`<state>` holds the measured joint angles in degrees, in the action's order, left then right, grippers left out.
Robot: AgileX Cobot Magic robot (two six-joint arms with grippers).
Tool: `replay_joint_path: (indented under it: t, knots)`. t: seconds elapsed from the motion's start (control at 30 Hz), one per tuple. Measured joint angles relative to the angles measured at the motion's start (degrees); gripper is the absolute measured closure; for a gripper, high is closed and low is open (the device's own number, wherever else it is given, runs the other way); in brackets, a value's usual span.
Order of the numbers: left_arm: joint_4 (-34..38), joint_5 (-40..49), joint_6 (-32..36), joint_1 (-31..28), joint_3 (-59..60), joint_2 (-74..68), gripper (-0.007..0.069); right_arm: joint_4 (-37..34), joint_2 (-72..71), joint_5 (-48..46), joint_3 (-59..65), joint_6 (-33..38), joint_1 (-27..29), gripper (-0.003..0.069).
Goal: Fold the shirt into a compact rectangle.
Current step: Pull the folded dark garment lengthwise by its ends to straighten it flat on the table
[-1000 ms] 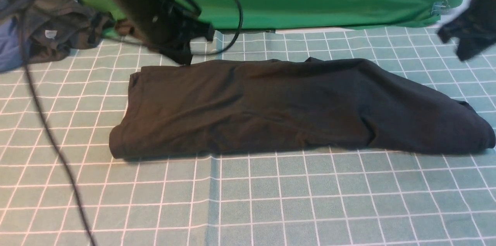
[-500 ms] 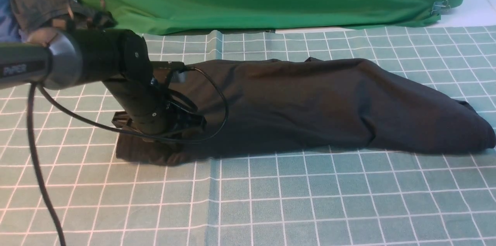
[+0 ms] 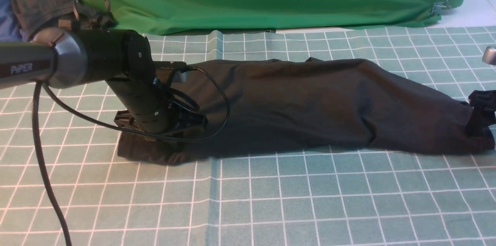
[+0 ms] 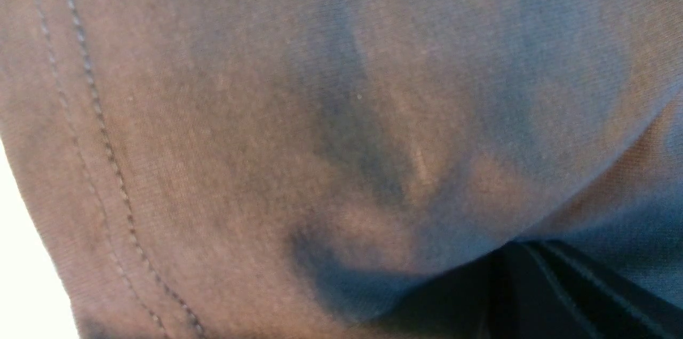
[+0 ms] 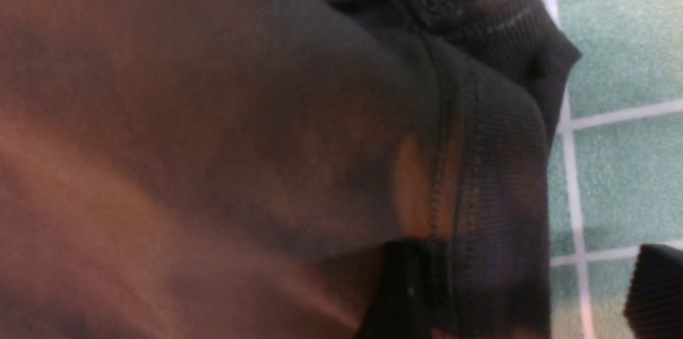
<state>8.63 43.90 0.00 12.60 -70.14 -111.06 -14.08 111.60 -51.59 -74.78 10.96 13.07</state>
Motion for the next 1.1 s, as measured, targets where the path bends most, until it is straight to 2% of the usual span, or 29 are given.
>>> replay_joint_path:
  t: [0.03, 0.07, 0.17, 0.3, 0.63, 0.73, 0.87, 0.9, 0.93, 0.97, 1.03, 1.1]
  knots:
    - [0.00, 0.00, 0.00, 0.00, 0.00, 0.00, 0.0618, -0.36, 0.00, 0.33, 0.00, 0.68, 0.00, 0.0243]
    - [0.00, -0.06, 0.00, 0.00, 0.00, 0.00, 0.0618, -0.92, 0.04, 0.73, 0.00, 1.95, 0.00, 0.0357]
    - [0.06, -0.19, 0.00, 0.00, 0.00, 0.00, 0.0618, -1.84, 0.04, 1.26, -0.13, 4.39, 0.00, 0.0571]
    - [0.18, -0.45, 0.00, 0.00, 0.00, 0.00, 0.0618, -1.08, 0.06, -1.14, -2.74, 4.49, 0.54, 0.0610]
    - [0.23, -0.80, 0.00, 0.00, 0.00, 0.00, 0.0618, 1.33, 0.17, -9.16, -8.54, 1.57, 3.52, 0.0612]
    - [0.36, -0.95, 0.00, 0.00, 0.00, 0.00, 0.0618, 1.90, 0.75, -10.17, -8.59, 1.63, 3.52, 0.0593]
    - [0.41, -0.89, 0.00, 0.00, 0.00, 0.00, 0.0618, 4.92, 1.72, -10.09, -8.68, 0.48, 3.52, 0.0473]
    - [0.41, -0.87, 0.00, 0.00, 0.00, 0.00, 0.0618, 7.84, 1.87, -10.30, -9.56, -1.73, 3.52, 0.0378]
    - [0.41, -0.87, 0.00, 0.00, 0.00, 0.00, 0.0618, 8.26, 1.87, -10.36, -9.75, -2.45, 3.52, 0.0366]
    - [0.41, -0.70, 0.00, 0.00, 0.00, 0.18, 0.0618, 11.11, 1.87, -10.98, -11.46, -4.77, 3.60, 0.0281]
    - [0.41, -0.70, 0.00, 0.00, 0.06, 0.51, 0.0618, 12.42, 1.87, -11.82, -14.34, -6.31, 3.81, 0.0197]
    - [0.41, -0.65, 0.00, 0.00, 0.10, 0.89, 0.0618, 12.68, 1.87, -12.17, -16.87, -6.70, 3.81, 0.0157]
